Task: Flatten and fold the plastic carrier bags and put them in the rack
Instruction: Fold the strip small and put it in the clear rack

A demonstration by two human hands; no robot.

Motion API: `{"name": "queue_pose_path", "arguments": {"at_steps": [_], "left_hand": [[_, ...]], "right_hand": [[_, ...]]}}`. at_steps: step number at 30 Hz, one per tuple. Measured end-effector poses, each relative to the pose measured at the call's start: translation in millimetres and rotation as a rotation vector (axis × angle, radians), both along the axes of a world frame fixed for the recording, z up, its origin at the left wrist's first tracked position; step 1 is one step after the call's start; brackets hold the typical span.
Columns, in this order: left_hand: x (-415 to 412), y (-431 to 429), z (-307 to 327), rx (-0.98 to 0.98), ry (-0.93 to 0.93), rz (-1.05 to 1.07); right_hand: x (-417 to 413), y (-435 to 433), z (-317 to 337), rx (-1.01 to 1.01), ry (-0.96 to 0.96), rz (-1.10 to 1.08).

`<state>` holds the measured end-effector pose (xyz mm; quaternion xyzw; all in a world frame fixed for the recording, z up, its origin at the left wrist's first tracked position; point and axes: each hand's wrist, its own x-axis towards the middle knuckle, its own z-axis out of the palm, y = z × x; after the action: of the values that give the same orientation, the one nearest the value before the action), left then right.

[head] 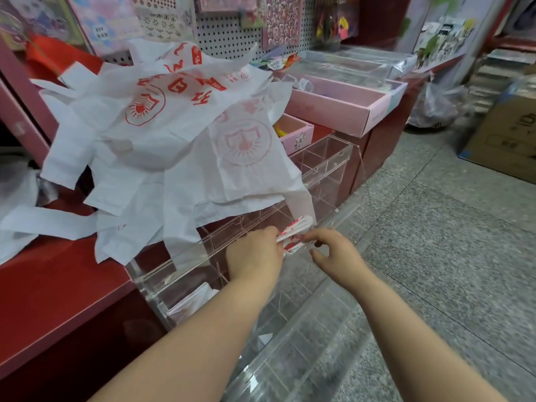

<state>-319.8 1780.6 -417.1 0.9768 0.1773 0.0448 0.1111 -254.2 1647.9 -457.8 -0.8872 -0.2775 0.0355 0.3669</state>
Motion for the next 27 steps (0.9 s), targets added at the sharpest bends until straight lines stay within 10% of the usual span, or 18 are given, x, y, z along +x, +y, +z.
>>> {"name": "queue_pose_path", "arguments": {"at_steps": [20, 27], "left_hand": [[8.8, -3.0, -21.9, -0.502, -0.003, -0.038], [13.4, 0.5, -17.9, -0.254, -0.053, -0.061]], "right_hand": [[-2.0, 4.7, -20.6, 0.391, 0.134, -0.046], [-4.1, 5.5, -20.8, 0.323, 0.129, -0.068]]}}
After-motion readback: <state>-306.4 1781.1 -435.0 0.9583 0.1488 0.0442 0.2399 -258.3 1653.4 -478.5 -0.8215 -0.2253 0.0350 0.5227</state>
